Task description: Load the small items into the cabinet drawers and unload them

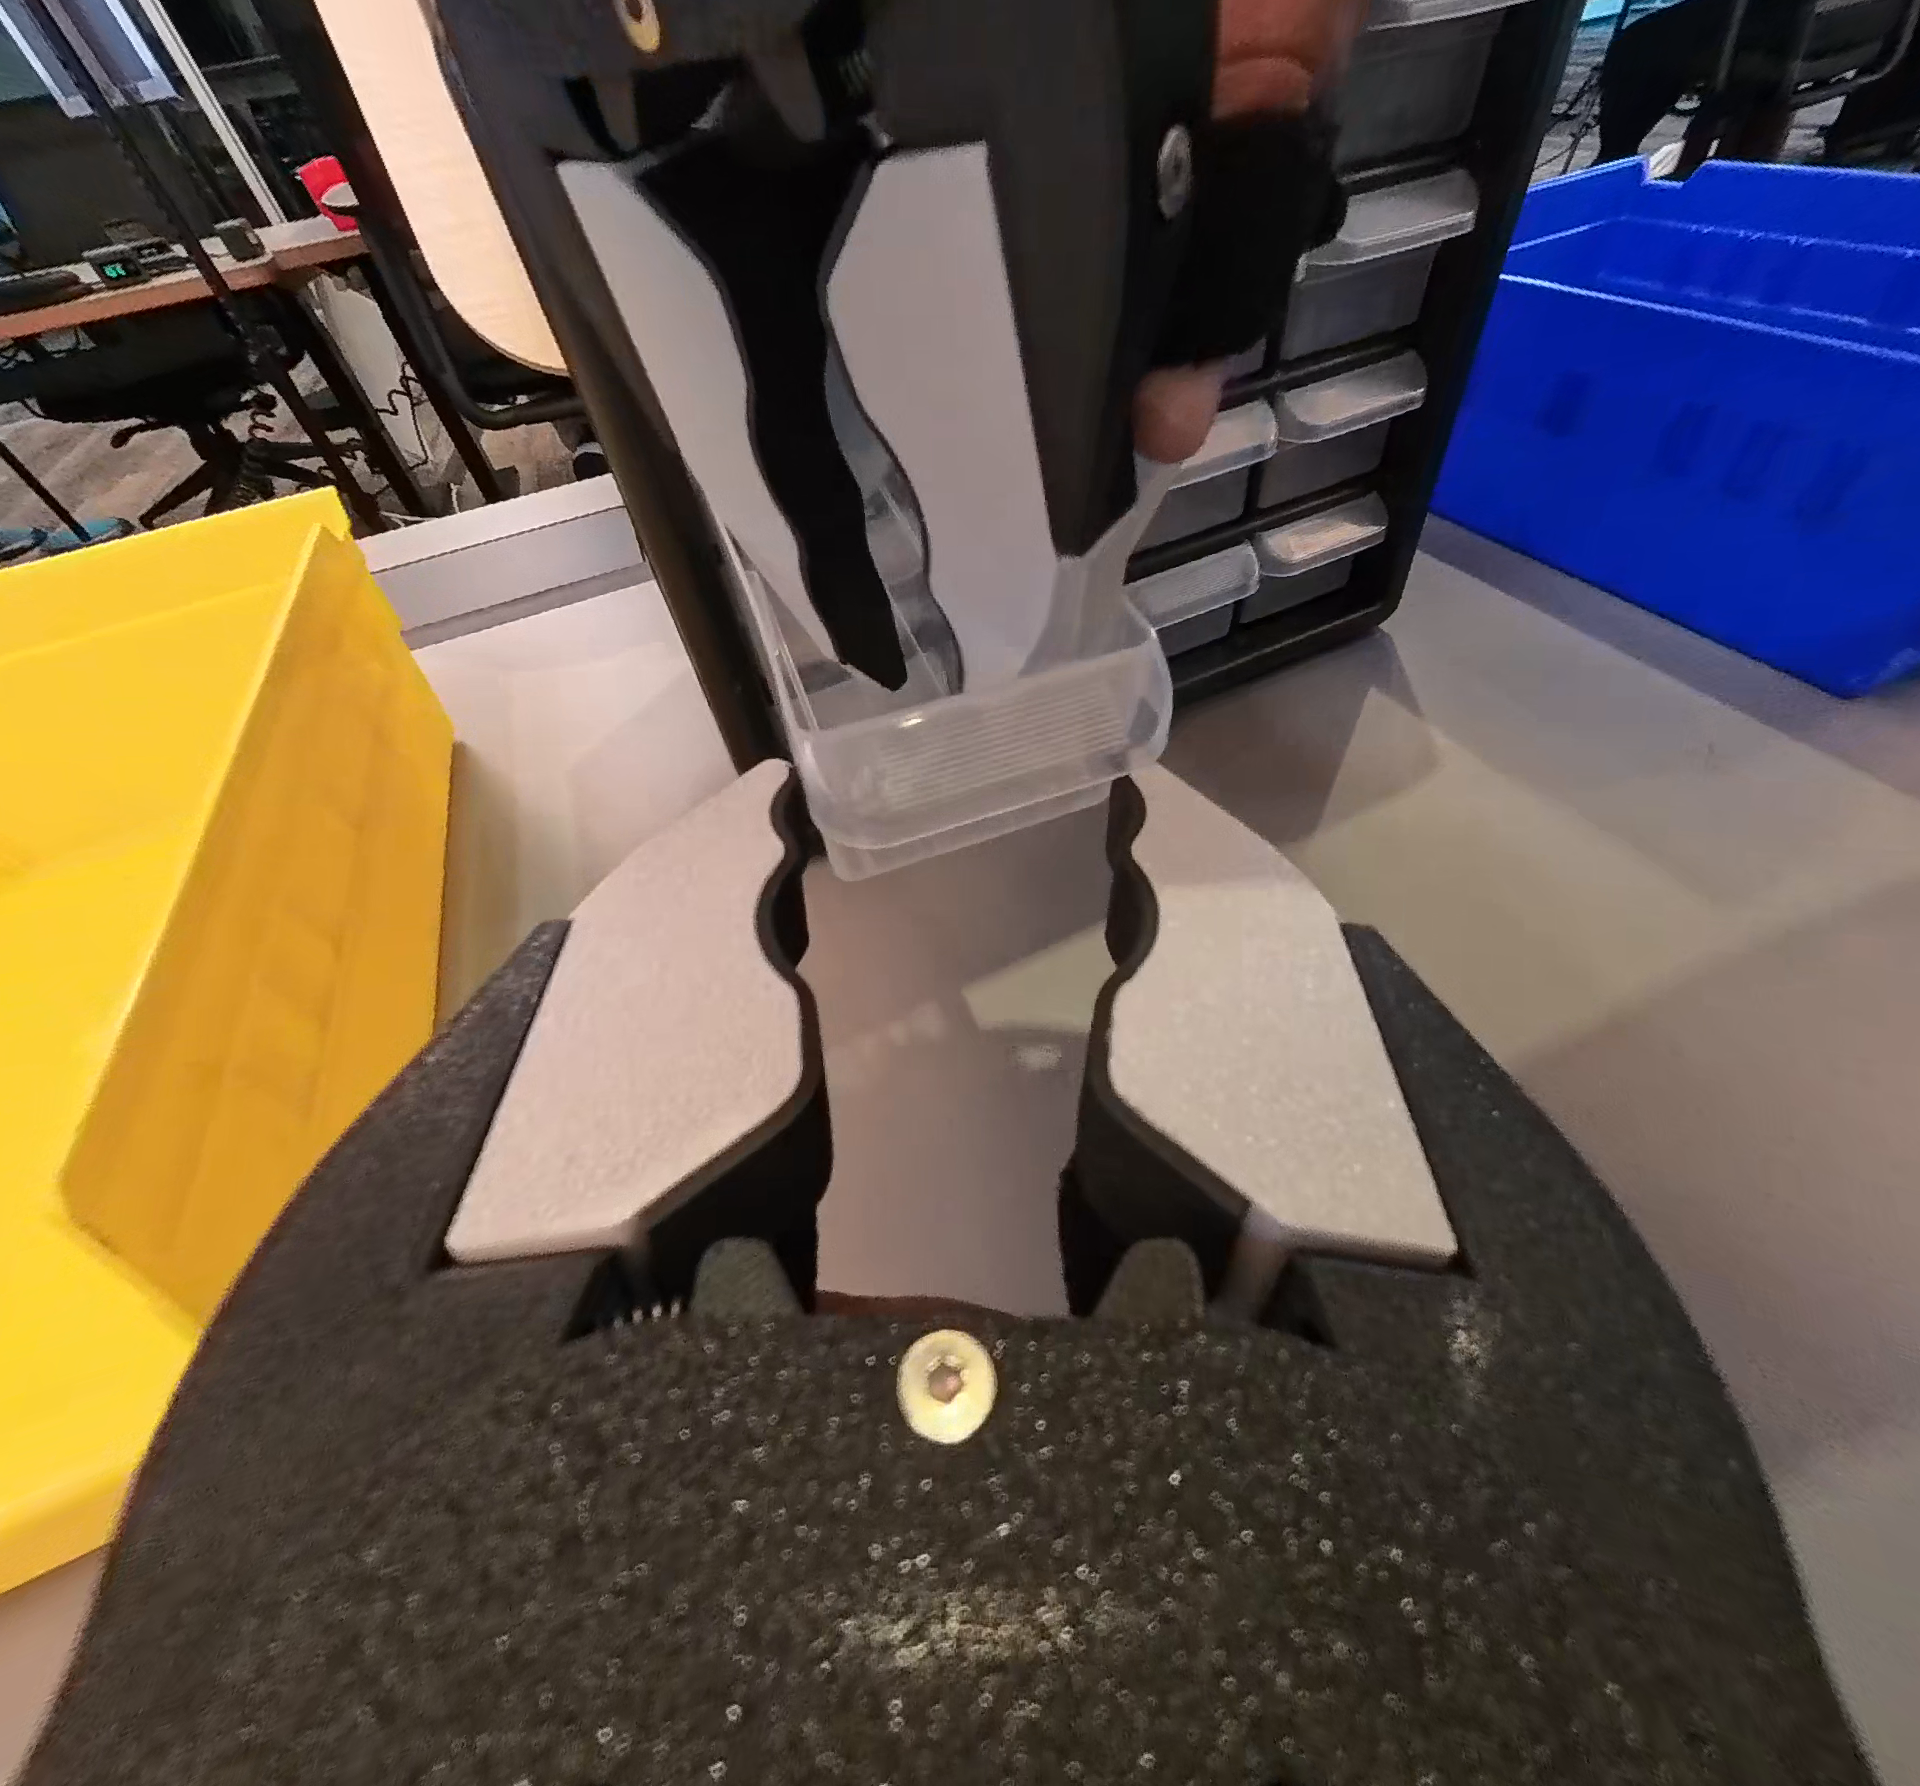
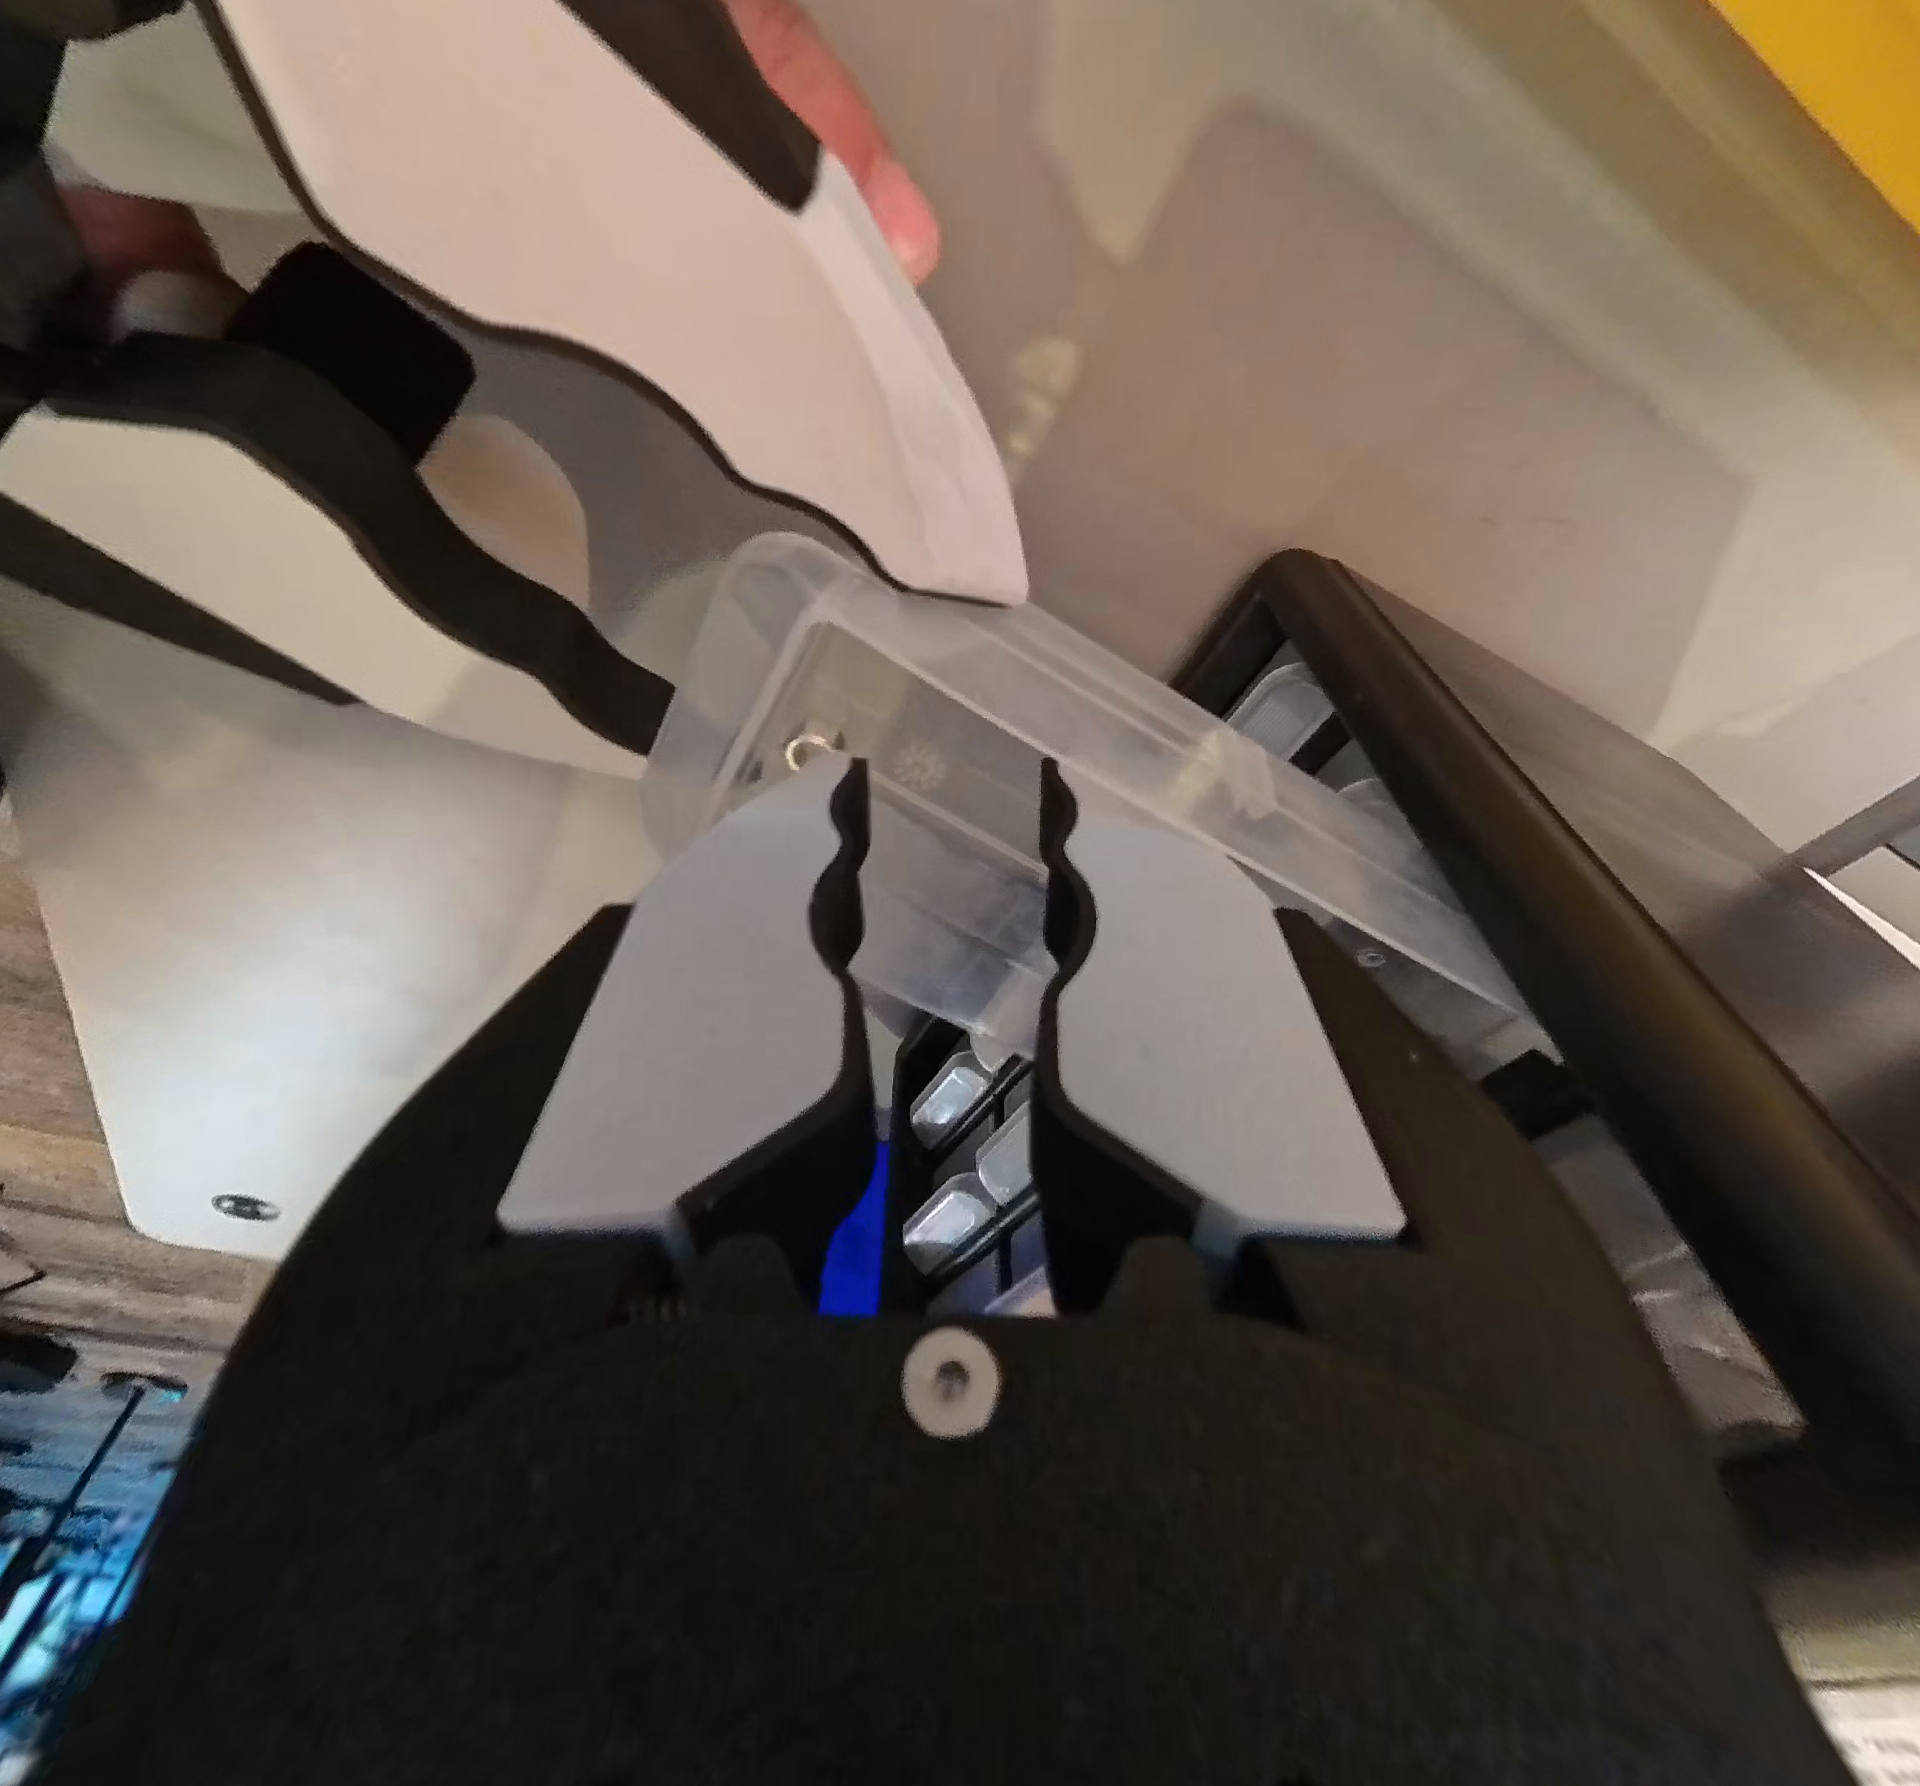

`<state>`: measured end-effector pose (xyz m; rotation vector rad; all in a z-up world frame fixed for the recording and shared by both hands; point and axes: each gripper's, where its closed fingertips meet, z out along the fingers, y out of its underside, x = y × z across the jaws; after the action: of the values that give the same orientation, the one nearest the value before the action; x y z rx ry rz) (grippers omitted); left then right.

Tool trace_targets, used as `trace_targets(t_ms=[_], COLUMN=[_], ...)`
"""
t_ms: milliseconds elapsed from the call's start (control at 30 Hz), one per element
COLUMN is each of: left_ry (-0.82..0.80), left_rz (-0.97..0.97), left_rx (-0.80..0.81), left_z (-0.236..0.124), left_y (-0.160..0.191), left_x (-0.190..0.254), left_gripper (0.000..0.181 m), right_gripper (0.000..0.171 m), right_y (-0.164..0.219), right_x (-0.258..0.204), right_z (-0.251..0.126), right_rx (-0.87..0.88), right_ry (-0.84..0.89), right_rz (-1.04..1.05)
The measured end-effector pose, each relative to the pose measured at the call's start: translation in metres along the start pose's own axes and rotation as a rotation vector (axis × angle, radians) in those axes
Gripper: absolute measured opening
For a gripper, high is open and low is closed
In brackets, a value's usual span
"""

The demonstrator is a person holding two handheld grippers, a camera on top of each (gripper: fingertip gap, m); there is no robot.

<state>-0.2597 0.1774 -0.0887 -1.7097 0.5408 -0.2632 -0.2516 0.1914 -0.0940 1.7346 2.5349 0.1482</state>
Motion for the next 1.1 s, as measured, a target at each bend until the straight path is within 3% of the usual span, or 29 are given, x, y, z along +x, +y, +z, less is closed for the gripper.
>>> trace_targets(t_ms=[167,267,500,800,1100], left_ry=[0.000,0.003,0.031,0.012,0.006], left_rz=[0.011,-0.002,-0.112,-0.077,-0.070], left_rx=[0.034,0.041,0.116,0.129,0.113], left_z=[-0.003,-0.003,-0.009,-0.008,-0.008], left_y=[-0.006,-0.007,-0.031,-0.037,-0.033], left_x=[0.001,0.000,-0.003,0.000,0.001], left_gripper=[0.055,0.054,0.054,0.053,0.053], right_gripper=[0.012,0.000,0.000,0.000,0.000], right_y=[0.001,-0.004,-0.009,0.008,0.005], right_x=[-0.005,-0.018,-0.017,-0.028,-0.024], right_z=[-0.010,-0.025,-0.048,-0.041,-0.031], right_rx=[0.095,0.194,0.307,0.150,0.061], right_ry=[-0.077,-0.227,-0.300,-0.513,-0.434], right_rz=[0.051,0.111,0.155,0.138,0.096])
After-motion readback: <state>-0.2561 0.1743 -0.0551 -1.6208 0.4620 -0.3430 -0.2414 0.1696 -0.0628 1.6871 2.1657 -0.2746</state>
